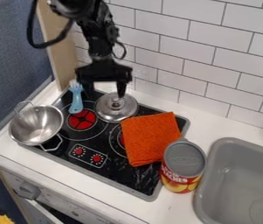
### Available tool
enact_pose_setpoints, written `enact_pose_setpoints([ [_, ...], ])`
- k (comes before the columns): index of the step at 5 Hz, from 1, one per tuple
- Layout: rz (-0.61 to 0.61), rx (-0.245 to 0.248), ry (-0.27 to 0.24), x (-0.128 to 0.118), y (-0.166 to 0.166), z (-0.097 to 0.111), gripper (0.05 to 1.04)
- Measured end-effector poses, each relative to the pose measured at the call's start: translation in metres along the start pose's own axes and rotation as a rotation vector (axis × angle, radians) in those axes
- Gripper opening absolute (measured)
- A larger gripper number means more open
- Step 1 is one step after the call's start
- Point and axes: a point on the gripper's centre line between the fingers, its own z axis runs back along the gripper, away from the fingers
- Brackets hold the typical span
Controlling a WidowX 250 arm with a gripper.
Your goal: Move the silver lid to the upper middle of the burner
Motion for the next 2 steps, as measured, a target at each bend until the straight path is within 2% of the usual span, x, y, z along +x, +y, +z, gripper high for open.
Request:
enact_pose_setpoints([
  [1, 0.015, -0.023, -0.039, 0.003, 0.005, 0.022, 1.001],
  [2, 0.015, 0.011, -0.083, 0.004, 0.013, 0.039, 1.001],
])
